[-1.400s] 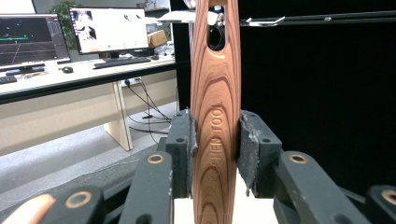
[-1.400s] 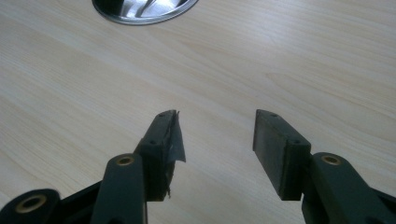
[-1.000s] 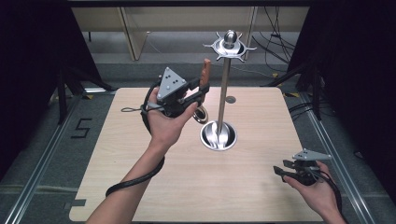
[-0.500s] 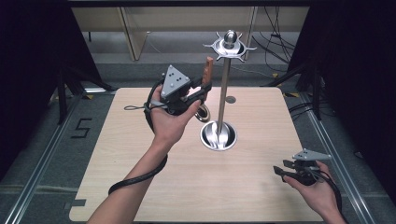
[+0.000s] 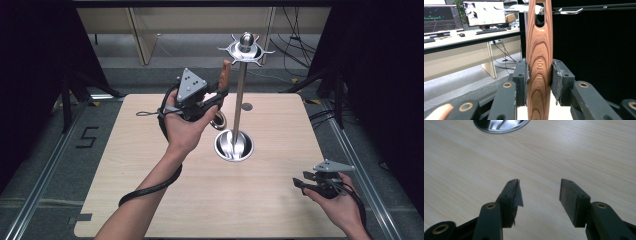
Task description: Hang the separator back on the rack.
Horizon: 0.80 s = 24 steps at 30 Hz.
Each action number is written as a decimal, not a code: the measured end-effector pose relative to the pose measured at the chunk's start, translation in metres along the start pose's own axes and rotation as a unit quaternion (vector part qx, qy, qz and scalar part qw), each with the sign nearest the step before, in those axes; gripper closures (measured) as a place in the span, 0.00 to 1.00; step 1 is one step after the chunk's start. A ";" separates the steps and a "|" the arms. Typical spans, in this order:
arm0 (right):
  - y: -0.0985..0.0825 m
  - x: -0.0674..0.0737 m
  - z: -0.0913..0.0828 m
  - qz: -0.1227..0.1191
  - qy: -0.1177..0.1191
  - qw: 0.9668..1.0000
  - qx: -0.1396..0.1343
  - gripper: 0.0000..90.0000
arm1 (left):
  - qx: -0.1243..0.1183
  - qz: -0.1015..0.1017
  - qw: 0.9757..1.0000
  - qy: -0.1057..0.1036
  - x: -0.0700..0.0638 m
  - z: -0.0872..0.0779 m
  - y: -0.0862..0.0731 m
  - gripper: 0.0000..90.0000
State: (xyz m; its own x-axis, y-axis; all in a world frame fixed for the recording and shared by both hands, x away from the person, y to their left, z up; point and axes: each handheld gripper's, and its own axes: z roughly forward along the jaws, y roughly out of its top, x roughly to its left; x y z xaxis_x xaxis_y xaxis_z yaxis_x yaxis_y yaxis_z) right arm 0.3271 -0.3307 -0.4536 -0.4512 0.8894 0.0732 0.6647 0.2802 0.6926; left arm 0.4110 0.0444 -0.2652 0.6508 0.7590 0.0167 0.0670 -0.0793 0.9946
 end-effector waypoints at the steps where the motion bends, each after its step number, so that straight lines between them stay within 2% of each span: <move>1: 0.000 -0.001 0.000 -0.006 -0.001 1.000 -0.002 0.56 | 0.001 0.000 1.000 0.001 0.000 0.001 0.000 0.75; 14: 0.000 -0.001 0.000 -0.007 -0.001 1.000 0.000 0.56 | 0.006 0.004 1.000 0.008 -0.002 0.005 0.002 0.75; 15: 0.000 -0.003 0.001 -0.019 -0.001 1.000 -0.008 0.56 | 0.007 0.003 1.000 0.009 -0.002 0.005 0.002 0.75; 17: 0.000 -0.003 0.001 -0.020 -0.001 1.000 -0.008 0.56 | 0.007 0.003 1.000 0.010 -0.002 0.006 0.003 0.75; 18: 0.000 -0.001 0.000 -0.007 -0.001 1.000 0.001 0.56 | 0.007 0.003 1.000 0.011 -0.002 0.006 0.003 0.75; 24: 0.000 -0.001 0.000 -0.007 -0.001 1.000 0.001 0.56 | 0.008 0.008 1.000 0.014 -0.003 0.007 0.005 0.75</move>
State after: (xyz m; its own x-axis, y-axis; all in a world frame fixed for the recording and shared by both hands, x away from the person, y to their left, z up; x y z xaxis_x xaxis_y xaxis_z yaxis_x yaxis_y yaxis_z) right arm 0.3277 -0.3317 -0.4540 -0.4592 0.8861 0.0625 0.6594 0.2929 0.6923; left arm 0.4150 0.0375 -0.2614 0.6302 0.7756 0.0351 0.0697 -0.1015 0.9924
